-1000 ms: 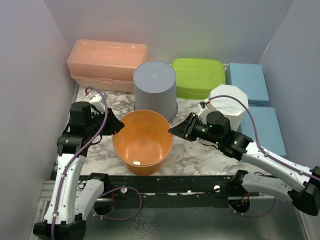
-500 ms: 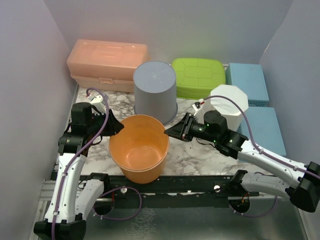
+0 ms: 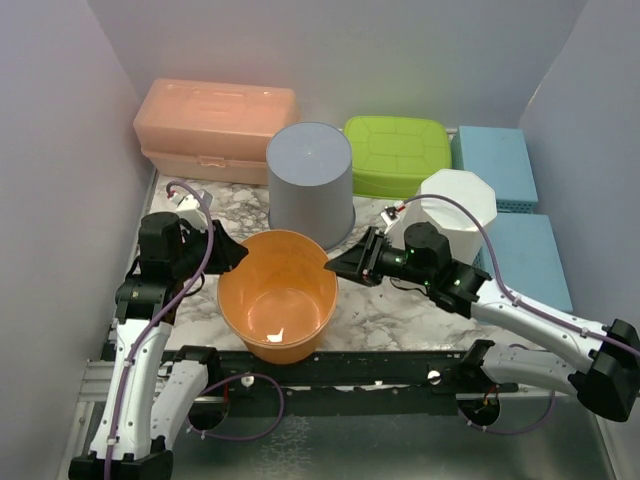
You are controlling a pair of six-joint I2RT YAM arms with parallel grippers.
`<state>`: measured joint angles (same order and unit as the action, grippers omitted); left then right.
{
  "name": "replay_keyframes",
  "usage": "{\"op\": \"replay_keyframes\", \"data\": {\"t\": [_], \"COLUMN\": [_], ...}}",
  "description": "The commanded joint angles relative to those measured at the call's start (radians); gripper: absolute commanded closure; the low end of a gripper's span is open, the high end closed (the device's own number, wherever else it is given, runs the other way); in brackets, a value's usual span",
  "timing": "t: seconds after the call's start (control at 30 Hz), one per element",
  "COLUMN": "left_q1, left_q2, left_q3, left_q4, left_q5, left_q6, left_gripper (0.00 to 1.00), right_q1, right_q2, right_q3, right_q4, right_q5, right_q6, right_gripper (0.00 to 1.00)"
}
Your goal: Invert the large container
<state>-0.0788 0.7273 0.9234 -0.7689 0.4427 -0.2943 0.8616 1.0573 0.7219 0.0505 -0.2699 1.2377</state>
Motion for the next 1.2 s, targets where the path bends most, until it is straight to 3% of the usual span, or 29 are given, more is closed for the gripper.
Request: {"op": "replay_keyframes", "data": {"t": [0.0,0.1,0.23,0.57,0.87,0.97,1.17], "left_q1": [-0.005,-0.004,-0.004,-0.004,-0.004,-0.004,-0.004], "left_q2": [-0.059,-0.067,-0.054,-0.044,-0.055,-0.043,-0.025], "left_q3": [-0.045,-0.062,-0.057,-0.099,-0.116,-0.090,-0.061], "left_q4": [0.252,0.308,0.333,0.361,0.354,0.308,0.280], "left_q5": [0.030,-0.005,-0.052,-0.034,0.038,0.035,0.022], "left_q6": [-0.222,-0.280,-0.298,-0.293,-0.260,-0.215,-0.182], "left_gripper": [0.99,1.00,1.00,1.00,1.00,1.00,1.00], "right_q1": [0.012,0.012,0.012,0.012,0.011,0.011,0.011], "right_q2": [-0.027,-0.046,-0.108,-0.151,-0.142,-0.152,-0.159], "right_q3": [0.027,0.095,0.106,0.000,0.001,0.000,-0.019], "right_q4": [-0.005,-0.164,-0.267,-0.091,-0.083,-0.124,-0.151], "right_q5": [-0.038,0.038,0.151,0.065,0.149,0.192,0.221], "right_q6": [-0.042,-0.107,-0.129,-0.032,-0.024,-0.020,-0.012], "right_gripper": [0.55,0.43,0.37,0.47,0.47,0.42,0.45]}}
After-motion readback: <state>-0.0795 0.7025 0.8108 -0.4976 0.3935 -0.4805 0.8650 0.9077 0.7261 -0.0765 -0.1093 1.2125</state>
